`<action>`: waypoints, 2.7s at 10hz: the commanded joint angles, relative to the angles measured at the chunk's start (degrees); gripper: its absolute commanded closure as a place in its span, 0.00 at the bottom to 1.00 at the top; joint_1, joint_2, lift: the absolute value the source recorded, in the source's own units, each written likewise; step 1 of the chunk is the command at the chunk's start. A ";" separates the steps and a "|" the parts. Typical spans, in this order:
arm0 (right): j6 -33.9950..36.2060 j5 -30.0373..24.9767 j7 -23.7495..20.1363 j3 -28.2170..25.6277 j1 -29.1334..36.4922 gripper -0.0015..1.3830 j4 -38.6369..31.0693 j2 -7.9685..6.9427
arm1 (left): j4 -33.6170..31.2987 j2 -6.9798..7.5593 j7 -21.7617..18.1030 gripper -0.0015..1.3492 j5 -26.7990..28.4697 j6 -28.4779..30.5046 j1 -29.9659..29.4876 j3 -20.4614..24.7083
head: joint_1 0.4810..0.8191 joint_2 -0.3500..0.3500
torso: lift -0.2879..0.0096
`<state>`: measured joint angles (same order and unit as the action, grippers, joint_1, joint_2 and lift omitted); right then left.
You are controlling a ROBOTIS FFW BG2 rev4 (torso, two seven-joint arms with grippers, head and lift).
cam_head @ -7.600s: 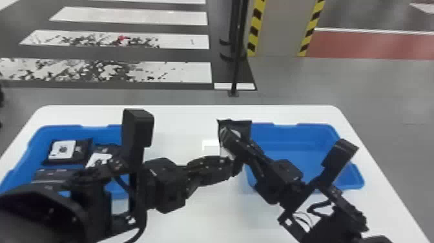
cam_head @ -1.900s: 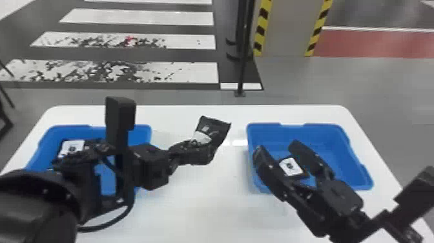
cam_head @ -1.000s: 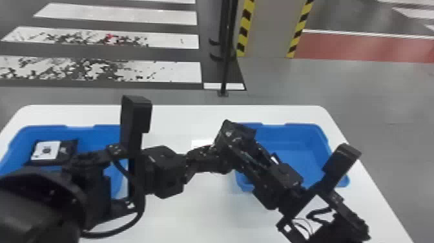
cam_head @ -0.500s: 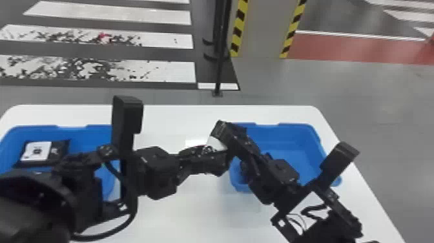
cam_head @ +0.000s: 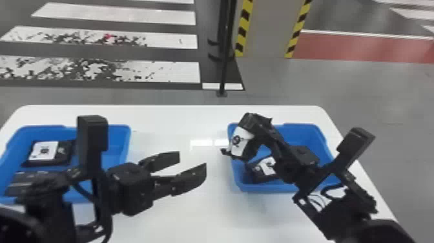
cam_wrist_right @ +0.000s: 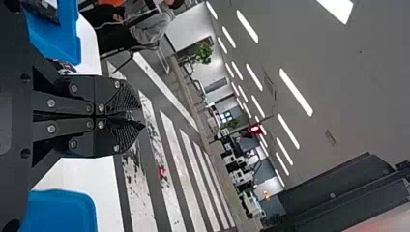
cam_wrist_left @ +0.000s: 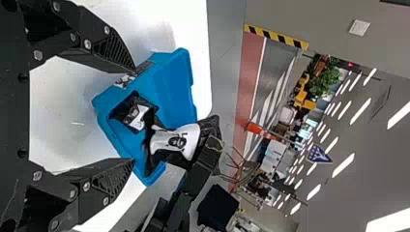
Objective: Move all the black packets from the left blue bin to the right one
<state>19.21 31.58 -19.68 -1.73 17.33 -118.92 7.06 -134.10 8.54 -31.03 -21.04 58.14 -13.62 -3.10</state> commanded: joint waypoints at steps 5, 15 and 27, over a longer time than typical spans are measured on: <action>3.85 -11.70 -0.01 -11.75 -9.88 0.90 17.74 0.85 | -8.85 -0.63 0.09 0.13 -1.35 2.46 -10.28 9.84 | 0.63 0.21 | 0.50; -16.12 -20.95 4.65 -8.67 20.21 0.08 -11.09 -7.11 | -8.85 0.25 0.44 0.13 12.01 7.53 -6.34 21.96 | 0.63 0.37 | 0.50; -16.54 -14.33 6.06 -1.35 27.10 0.09 -14.18 -7.11 | 28.70 5.09 0.35 0.13 35.09 19.20 20.24 17.84 | 0.63 0.90 | 0.50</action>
<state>2.49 17.09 -13.58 -3.09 44.44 -133.11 0.00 -106.95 13.44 -30.67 14.00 77.09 6.08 15.32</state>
